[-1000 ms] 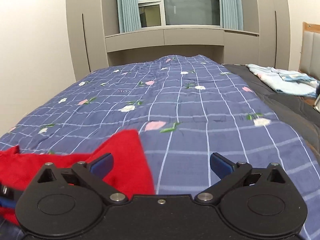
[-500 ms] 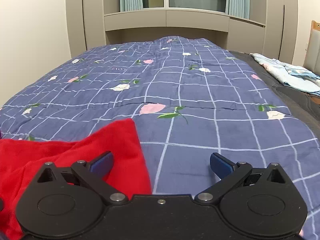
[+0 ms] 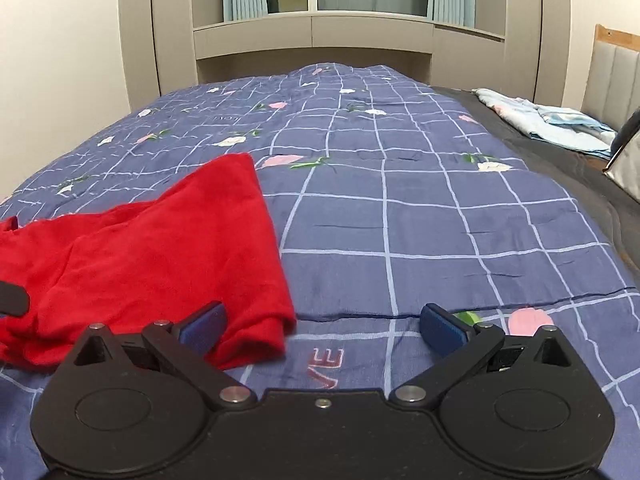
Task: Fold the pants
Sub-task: 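Grasp the folded leg edge with the left gripper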
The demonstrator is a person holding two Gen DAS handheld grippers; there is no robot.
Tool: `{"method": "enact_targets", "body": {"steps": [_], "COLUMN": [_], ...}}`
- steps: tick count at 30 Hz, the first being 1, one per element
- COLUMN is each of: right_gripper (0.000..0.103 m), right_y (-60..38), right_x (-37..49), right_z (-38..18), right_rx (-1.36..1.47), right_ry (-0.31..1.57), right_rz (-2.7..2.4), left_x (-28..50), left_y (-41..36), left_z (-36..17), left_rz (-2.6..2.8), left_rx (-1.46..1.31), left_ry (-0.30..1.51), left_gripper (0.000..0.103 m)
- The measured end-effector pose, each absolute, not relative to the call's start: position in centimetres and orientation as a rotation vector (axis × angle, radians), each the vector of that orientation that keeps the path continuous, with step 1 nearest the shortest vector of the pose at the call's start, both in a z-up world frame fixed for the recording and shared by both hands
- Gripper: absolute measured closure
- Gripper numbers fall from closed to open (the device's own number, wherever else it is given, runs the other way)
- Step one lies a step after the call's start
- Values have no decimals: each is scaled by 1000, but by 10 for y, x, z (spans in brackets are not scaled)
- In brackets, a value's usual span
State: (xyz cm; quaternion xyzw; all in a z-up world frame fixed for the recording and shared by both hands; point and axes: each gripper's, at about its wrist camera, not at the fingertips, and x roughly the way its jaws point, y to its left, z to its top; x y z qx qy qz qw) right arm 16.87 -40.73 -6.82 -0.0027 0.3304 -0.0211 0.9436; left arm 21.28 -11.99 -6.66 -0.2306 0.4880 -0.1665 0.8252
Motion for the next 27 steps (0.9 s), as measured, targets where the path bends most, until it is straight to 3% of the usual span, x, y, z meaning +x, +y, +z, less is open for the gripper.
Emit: {"method": "enact_targets", "body": {"steps": [1, 2, 6, 9, 10, 27], "right_gripper": [1, 0, 1, 0, 0, 0], "right_y": [-406, -405, -402, -400, -399, -348], "right_x": [168, 167, 161, 157, 156, 122], "right_z": [-68, -68, -70, -70, -70, -20], "right_rx": [-8, -6, 14, 24, 25, 14], "right_ry": [673, 671, 661, 658, 658, 474], "right_rz": [-50, -58, -90, -107, -112, -41], "left_x": [213, 213, 213, 213, 213, 178], "left_y": [-121, -122, -122, -119, -120, -80], "left_z": [-66, -65, -66, -67, -67, -6], "left_rz": [-356, -364, -366, -371, -365, -377], "left_rx": [-488, -492, -511, -538, -530, -317], "left_ry": [1035, 1031, 1027, 1021, 1016, 843], "left_gripper": [30, 40, 62, 88, 92, 95]}}
